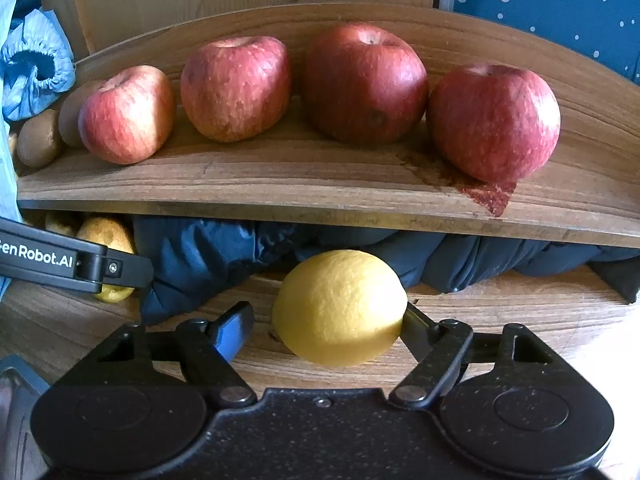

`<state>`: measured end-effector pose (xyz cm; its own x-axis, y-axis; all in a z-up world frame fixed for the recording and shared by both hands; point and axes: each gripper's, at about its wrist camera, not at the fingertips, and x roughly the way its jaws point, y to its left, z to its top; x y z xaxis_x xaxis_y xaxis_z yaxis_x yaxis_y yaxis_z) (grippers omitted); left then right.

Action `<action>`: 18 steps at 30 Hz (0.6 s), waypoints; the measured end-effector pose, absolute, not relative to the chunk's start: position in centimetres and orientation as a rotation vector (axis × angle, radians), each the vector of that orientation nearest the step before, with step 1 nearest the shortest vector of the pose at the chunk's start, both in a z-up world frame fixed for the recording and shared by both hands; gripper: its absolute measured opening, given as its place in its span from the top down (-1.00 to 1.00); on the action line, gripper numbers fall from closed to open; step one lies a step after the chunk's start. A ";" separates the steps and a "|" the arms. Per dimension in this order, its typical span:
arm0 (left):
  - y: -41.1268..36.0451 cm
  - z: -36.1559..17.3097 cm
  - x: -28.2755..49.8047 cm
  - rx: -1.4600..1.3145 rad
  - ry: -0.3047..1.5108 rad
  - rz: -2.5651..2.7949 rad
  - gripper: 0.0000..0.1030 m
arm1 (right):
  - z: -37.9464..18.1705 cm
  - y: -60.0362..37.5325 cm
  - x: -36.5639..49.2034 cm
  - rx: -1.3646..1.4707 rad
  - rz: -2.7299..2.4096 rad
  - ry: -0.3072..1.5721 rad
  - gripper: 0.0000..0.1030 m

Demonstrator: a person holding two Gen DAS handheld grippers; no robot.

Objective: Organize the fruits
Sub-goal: 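Close left tool on the yellow pear while right tool closes on the lemon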

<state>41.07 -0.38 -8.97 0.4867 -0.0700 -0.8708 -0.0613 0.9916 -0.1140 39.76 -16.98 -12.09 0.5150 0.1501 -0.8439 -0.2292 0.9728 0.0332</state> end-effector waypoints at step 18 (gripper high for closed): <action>1.0 -10.0 40.6 -0.190 1.085 0.006 -0.21 | -12.1 -16.8 39.3 -0.084 0.219 0.998 -0.27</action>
